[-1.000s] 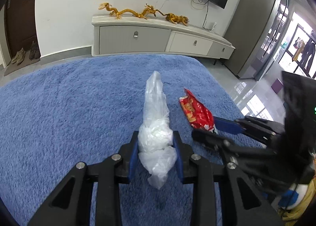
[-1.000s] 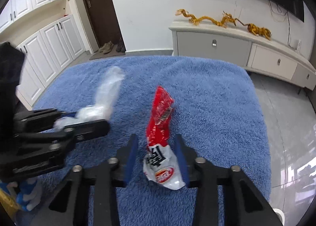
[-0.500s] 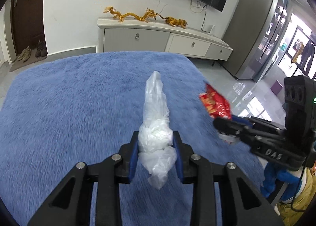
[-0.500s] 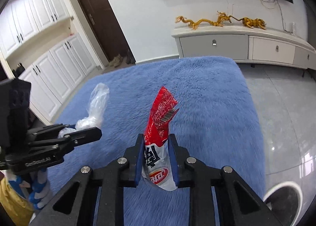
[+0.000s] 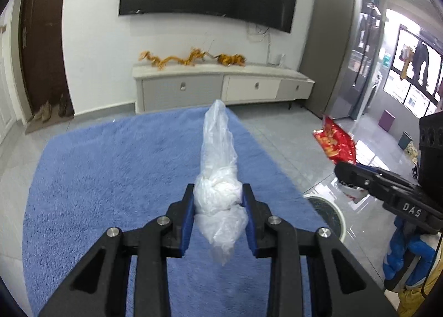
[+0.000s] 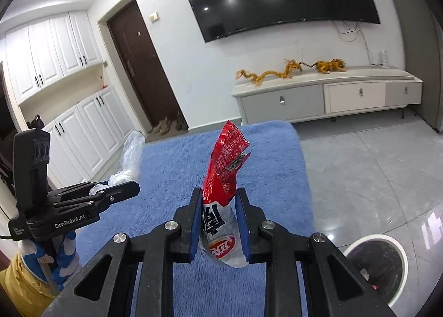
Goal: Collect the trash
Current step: 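Carry the white bag and red chip bag over the bin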
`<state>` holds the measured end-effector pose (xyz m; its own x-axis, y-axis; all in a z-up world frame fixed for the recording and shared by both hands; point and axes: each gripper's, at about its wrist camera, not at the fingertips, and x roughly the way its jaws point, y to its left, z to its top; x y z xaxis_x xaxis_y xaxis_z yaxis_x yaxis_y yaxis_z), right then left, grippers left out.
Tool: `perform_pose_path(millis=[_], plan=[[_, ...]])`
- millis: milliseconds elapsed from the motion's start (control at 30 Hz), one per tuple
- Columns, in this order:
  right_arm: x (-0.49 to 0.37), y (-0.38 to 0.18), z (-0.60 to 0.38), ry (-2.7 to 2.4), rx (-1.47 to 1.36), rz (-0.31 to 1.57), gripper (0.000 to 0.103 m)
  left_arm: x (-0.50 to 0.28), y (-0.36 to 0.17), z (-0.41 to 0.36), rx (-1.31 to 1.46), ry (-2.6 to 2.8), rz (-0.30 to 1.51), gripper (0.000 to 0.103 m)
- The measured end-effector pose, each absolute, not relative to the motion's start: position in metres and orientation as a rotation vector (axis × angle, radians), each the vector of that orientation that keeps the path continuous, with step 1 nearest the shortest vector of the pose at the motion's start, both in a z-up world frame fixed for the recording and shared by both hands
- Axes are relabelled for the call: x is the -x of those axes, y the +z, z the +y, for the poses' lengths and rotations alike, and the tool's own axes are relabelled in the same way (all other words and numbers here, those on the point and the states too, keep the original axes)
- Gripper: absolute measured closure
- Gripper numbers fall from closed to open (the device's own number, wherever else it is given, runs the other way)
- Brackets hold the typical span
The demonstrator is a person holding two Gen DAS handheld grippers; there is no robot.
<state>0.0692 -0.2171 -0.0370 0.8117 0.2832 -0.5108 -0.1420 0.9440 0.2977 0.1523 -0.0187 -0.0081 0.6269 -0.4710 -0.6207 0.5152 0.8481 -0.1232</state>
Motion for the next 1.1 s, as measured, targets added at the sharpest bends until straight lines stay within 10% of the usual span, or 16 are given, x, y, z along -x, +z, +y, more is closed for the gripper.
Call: perform_pose_path(millis=[1100], plan=[[0.014, -0.128, -0.420, -0.163, -0.567, 0.607, 0.081, -0.083, -0.048, -0.275, -0.410, -0.850, 0.756, 0.072]])
